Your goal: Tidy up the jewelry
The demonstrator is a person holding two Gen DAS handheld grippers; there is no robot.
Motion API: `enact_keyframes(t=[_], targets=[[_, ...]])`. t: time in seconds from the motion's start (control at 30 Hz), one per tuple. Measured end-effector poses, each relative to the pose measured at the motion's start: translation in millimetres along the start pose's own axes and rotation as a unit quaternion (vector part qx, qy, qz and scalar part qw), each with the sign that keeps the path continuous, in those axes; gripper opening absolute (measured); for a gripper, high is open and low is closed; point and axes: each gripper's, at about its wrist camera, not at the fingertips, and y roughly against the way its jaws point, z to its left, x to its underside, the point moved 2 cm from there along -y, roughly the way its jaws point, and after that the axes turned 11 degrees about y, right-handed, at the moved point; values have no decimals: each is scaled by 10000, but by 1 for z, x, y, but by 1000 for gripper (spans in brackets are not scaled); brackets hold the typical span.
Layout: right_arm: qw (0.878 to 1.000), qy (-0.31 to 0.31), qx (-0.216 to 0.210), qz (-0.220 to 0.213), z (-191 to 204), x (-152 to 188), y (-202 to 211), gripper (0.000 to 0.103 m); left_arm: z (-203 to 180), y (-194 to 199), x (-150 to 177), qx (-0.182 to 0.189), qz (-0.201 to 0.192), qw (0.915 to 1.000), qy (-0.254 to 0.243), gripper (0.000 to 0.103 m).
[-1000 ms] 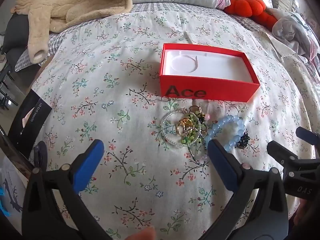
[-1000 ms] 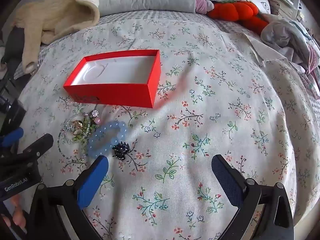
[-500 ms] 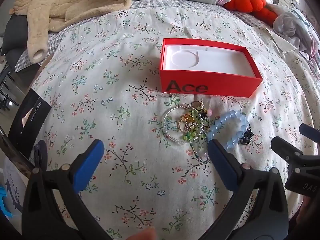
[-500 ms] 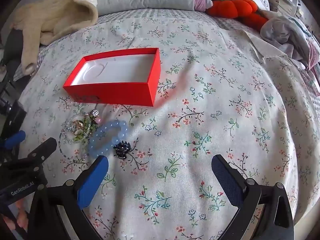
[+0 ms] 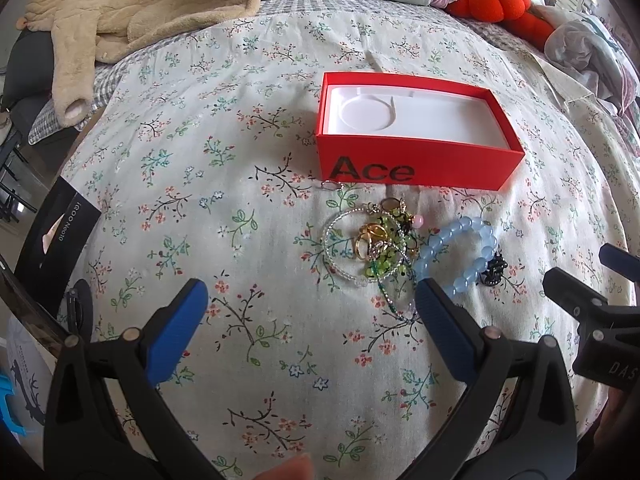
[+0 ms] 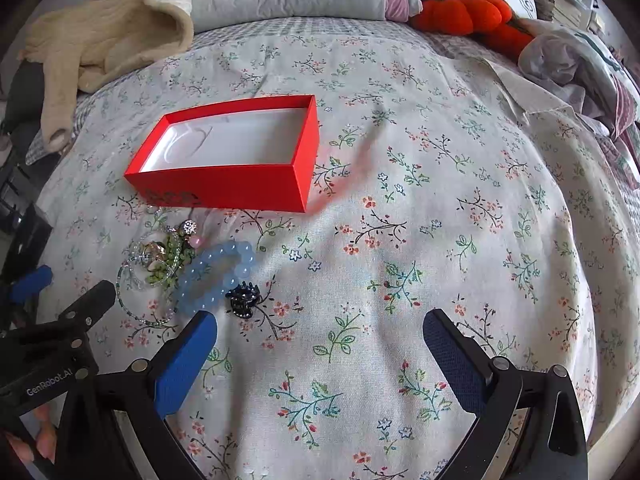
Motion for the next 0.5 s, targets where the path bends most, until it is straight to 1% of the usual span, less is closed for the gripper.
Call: enact_keyframes(t=[0.5], targets=[[10000,-55,17,-16,-2,-1,1,103,1,2,0,25,-5,10000,10,103]])
